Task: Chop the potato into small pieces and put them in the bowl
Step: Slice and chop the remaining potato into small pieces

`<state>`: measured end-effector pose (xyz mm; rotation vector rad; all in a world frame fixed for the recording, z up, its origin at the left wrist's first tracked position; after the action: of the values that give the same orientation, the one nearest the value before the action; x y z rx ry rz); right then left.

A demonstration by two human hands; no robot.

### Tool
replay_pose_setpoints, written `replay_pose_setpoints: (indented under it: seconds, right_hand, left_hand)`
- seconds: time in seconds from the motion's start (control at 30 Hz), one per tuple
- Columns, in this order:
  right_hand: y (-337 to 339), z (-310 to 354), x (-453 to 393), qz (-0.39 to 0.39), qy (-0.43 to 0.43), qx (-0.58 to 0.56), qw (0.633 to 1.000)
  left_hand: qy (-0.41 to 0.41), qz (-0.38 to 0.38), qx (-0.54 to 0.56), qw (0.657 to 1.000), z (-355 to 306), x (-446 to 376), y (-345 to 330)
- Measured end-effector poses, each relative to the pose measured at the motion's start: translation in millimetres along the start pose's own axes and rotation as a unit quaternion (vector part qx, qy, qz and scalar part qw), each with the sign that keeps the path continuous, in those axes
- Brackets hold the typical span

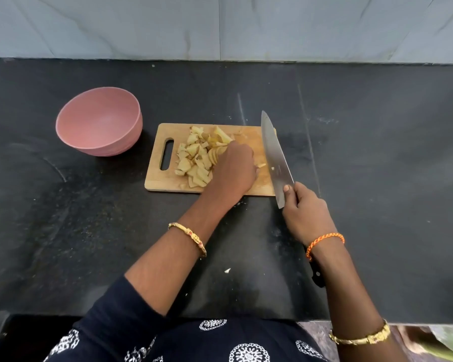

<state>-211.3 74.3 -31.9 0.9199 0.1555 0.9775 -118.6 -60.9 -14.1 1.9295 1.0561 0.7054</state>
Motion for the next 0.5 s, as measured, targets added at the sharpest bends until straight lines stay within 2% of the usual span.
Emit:
replay_pose_setpoints:
  seconds: [0.23,0.5]
  right_hand:
    - [-8,6,10,-0.011,0.023,0.041,0.999]
    - [-5,15,-9,0.021,0.041,0.063,0.997]
  left_hand:
    - [-0.031,-0.012,-0.006,0.999,-6,3,2]
    - [-0.086,-0.025,-0.036,0.995,-15,10,4]
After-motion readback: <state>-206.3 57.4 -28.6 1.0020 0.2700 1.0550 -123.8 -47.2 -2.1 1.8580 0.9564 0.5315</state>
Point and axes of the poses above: each hand's wrist, its own x-axis away from the middle knuckle, its own y-axis out of the back of the hand, z = x × y, the point moved 10 cm from there along -x, towards the middle knuckle, and after that the axes turned 4 degrees about x, right-handed, at the moved point
